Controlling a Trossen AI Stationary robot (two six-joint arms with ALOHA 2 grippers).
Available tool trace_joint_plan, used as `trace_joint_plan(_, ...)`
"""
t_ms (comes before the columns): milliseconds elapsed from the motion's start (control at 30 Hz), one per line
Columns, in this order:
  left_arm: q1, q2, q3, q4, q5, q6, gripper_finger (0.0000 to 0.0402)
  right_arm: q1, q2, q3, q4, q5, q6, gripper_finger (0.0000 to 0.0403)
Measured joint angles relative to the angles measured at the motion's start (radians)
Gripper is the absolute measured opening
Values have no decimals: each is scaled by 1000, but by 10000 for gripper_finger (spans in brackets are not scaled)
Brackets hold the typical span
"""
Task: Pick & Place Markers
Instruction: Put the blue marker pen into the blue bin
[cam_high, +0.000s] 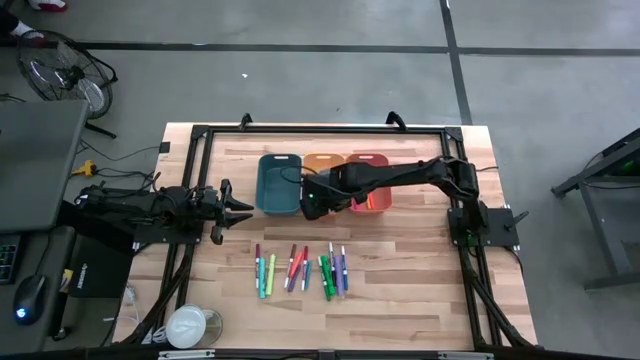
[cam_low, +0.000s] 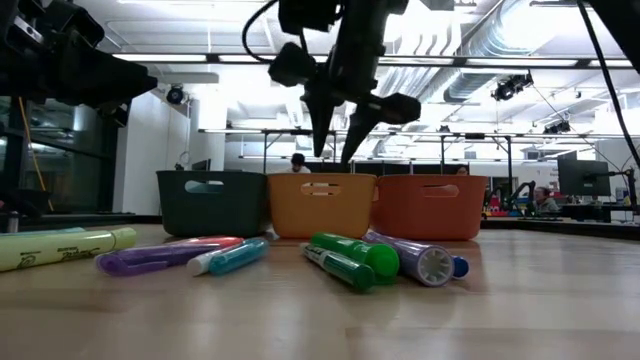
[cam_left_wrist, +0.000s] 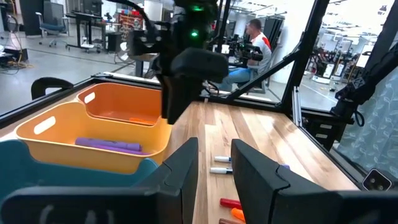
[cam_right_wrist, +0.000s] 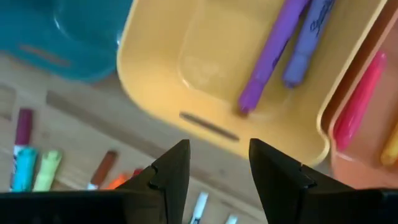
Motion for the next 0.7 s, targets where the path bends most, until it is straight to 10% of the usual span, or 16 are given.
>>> trace_joint_plan(700,0,0,0,-4,1,0,94,211,0,0,-127,-32,178,150)
